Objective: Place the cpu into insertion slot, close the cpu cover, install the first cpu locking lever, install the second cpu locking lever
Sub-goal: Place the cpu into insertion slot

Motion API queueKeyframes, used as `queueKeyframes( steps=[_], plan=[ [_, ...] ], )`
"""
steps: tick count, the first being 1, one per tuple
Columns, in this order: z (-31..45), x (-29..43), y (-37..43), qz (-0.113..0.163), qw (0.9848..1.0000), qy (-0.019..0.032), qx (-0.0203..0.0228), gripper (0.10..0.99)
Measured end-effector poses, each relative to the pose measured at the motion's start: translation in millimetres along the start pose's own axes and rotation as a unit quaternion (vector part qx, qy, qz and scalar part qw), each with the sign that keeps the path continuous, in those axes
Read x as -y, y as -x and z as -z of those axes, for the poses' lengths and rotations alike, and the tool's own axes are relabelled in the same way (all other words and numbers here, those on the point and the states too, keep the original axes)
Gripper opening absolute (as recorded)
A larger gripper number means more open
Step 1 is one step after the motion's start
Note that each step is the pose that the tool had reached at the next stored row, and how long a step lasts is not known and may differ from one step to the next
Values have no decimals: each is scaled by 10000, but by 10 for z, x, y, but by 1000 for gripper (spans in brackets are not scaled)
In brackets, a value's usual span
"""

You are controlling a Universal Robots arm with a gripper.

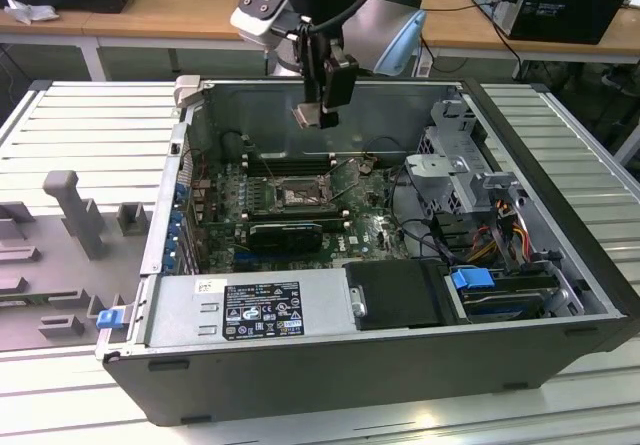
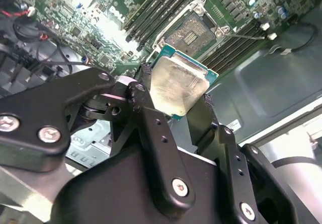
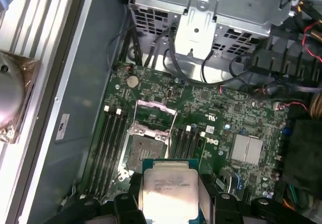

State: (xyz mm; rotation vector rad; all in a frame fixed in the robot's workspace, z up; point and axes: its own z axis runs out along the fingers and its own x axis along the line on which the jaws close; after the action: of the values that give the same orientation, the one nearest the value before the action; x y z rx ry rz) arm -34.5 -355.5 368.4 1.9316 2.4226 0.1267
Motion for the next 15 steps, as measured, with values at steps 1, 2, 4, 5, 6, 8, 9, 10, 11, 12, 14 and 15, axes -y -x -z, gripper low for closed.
queueKeyframes(
  steps=[1, 2, 4, 5, 6, 8, 9, 10, 11, 12, 14, 15],
  plan=[
    [-15, 1, 0, -27, 10000, 1, 2, 529],
    [-47, 5, 1, -28, 10000, 1, 2, 529],
    [-97, 9, 2, -28, 10000, 1, 2, 529],
    [-112, 11, 3, -28, 10000, 1, 2, 529],
    [-141, 13, 3, -28, 10000, 1, 2, 529],
    [-176, 18, 4, -28, 10000, 1, 2, 529],
    [-185, 19, 4, -29, 10000, 1, 2, 529],
    [-193, 19, 4, -29, 10000, 1, 2, 529],
    [-207, 21, 4, -31, 10000, 1, 2, 529],
    [-224, 22, 4, -34, 10000, 1, 2, 529],
    [-262, 26, 5, -36, 10000, 1, 3, 529],
    [-280, 28, 6, -36, 10000, 1, 3, 529]
  ],
)
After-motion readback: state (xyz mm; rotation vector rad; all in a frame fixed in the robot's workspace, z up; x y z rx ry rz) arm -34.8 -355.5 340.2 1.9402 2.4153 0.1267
